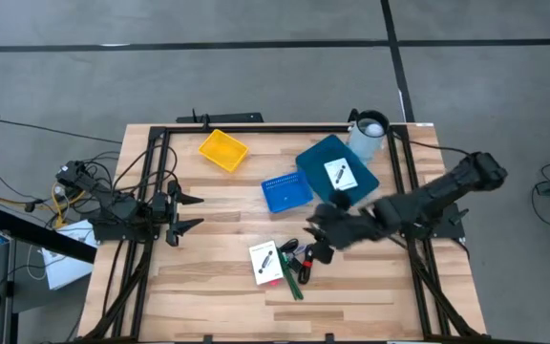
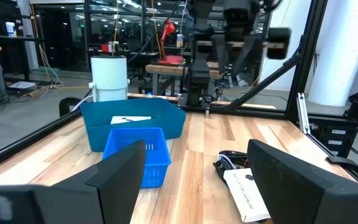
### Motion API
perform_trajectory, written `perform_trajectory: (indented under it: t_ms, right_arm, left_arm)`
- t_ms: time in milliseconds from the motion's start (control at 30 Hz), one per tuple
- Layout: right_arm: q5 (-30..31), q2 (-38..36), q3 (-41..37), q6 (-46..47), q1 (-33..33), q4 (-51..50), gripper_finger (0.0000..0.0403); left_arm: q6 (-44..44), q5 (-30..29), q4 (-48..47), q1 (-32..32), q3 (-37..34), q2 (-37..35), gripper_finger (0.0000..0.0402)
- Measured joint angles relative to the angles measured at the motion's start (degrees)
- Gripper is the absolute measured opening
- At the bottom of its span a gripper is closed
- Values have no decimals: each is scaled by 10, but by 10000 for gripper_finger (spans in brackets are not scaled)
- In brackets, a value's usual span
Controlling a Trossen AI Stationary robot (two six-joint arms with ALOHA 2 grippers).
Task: Pick and place items into bin
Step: Put the SD card reader box into the dark blue bin
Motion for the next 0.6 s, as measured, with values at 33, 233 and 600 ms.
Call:
perform_trajectory:
  t_ms: [33, 233, 600]
  right_arm:
    - [29, -8, -17, 33, 19, 28, 118]
    - [84, -20, -103, 194, 92, 183, 118]
    - [94, 101, -159, 339, 154, 430, 118]
  left_arm:
    - [0, 0, 0, 0, 0, 0, 272]
    - [0, 0, 0, 0, 0, 0, 272]
    - [0, 0, 0, 0, 0, 0, 272]
